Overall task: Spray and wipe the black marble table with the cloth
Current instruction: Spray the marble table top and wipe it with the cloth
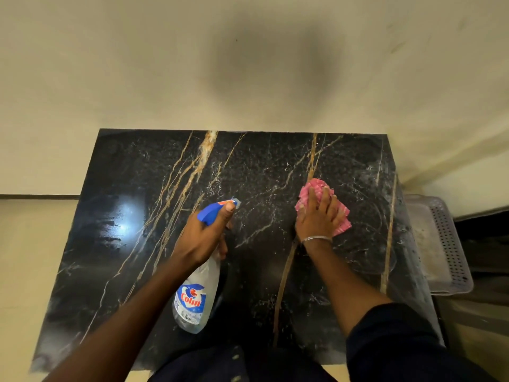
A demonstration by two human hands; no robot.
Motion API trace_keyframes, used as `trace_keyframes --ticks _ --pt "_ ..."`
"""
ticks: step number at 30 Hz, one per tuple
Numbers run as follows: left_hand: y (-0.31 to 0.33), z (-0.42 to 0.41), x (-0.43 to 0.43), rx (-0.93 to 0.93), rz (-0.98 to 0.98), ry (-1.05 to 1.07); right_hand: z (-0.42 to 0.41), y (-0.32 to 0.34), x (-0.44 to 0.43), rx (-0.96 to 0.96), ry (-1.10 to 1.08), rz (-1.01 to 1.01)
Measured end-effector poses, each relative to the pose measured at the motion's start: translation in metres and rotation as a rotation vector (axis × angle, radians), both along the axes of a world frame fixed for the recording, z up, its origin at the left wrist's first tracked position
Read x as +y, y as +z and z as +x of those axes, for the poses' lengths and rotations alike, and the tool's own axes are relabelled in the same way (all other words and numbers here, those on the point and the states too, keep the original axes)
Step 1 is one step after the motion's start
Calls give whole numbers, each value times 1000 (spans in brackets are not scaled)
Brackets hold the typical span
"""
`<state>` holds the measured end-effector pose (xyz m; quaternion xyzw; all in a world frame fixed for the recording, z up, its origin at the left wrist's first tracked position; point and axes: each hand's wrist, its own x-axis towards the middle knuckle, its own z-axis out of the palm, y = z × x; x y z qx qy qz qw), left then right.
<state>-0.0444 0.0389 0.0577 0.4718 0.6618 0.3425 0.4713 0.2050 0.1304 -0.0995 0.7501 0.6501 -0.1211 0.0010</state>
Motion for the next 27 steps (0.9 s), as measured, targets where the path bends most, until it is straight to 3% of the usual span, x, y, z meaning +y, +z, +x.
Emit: trace_keyframes --ticks 7,13,22,27 --pt "10 6 -16 14 -3 57 -97 -1 -54 42 300 -21" --pt "18 10 -24 4 -6 69 -68 -2 -57 56 437 34" --pt "19 19 -28 12 34 69 60 0 -39 38 51 49" --pt "18 24 -34 35 55 61 40 0 -47 70 -66 19"
